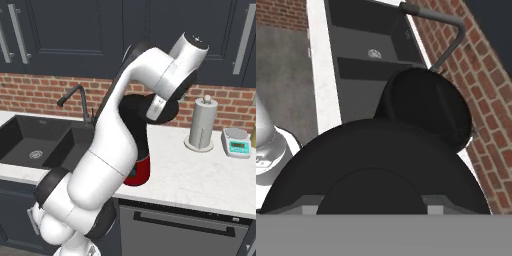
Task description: Close the lid blender by securely placing the lid on top.
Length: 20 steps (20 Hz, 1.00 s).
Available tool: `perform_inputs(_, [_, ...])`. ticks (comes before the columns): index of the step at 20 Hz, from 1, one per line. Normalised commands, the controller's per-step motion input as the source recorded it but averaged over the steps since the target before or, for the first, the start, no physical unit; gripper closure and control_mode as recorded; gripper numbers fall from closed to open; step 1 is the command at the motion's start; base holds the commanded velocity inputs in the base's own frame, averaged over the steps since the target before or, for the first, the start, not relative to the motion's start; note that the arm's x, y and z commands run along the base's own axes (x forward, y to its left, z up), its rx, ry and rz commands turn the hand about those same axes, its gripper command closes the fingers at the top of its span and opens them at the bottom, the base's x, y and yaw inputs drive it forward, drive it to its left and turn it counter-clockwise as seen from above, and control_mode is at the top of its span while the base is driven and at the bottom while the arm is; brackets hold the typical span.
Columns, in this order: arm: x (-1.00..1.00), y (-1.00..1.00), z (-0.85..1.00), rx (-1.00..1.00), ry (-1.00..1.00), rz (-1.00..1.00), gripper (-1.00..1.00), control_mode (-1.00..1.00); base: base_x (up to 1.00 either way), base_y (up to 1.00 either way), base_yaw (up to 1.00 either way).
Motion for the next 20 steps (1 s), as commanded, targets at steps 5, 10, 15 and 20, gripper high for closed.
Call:
perform_inputs(5, [0.38,0.24,0.02,0.00,0.02,0.01,1.00,-1.00,0.00,0.00,0.00])
perform_inputs(10, [0.32,0.30,0.00,0.00,0.07,0.05,1.00,-1.00,0.00,0.00,0.00])
perform_inputs(15, [0.22,0.27,0.00,0.01,0.08,0.03,1.00,-1.00,0.00,0.00,0.00])
perform_inputs(20, [0.16,0.19,0.00,0.03,0.08,0.02,1.00,-1.00,0.00,0.00,0.00])
